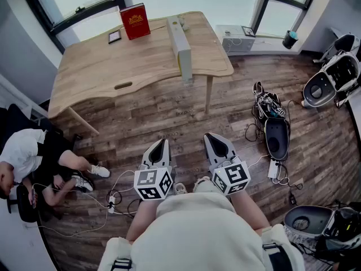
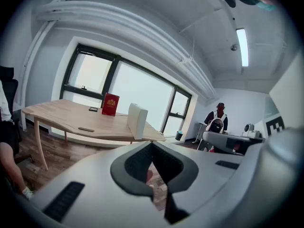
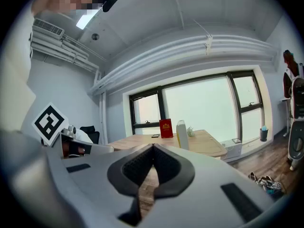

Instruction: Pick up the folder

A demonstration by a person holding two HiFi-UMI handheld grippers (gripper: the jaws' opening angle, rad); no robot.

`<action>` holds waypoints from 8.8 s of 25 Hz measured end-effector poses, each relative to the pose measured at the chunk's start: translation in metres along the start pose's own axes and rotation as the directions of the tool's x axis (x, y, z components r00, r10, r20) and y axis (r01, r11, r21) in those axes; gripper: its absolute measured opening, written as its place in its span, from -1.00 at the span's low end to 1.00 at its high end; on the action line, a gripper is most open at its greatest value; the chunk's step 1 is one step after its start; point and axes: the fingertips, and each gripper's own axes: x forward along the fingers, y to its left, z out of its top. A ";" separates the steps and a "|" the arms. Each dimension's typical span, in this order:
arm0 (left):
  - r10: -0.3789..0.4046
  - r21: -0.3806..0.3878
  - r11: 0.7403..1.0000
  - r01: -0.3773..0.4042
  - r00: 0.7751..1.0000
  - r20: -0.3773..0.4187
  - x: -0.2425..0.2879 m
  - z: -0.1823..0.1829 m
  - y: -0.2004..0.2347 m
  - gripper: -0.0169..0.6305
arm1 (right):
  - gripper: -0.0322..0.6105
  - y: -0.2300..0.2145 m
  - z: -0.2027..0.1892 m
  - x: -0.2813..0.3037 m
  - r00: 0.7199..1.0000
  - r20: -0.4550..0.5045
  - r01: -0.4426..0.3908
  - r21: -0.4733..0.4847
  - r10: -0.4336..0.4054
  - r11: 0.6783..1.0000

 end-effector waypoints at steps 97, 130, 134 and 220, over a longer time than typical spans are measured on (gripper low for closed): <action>0.070 -0.073 0.995 -0.071 0.997 -0.014 0.242 0.120 0.186 -0.88 | -0.83 -0.101 0.063 0.314 0.999 0.027 -0.040 -0.011 0.040 0.999; -0.094 -0.058 0.994 0.090 0.993 -0.076 0.305 0.136 0.194 -0.88 | -0.83 -0.138 0.039 0.322 0.982 -0.020 0.186 0.005 -0.185 0.983; -0.110 -0.041 0.993 0.107 0.990 -0.088 0.311 0.137 0.195 -0.88 | -0.83 -0.139 0.036 0.328 0.981 -0.028 0.192 0.012 -0.192 0.981; -0.068 -0.074 0.995 0.060 0.991 -0.114 0.345 0.145 0.240 -0.88 | 0.15 -0.211 -0.035 0.446 0.933 -0.143 0.323 -0.071 -0.330 0.944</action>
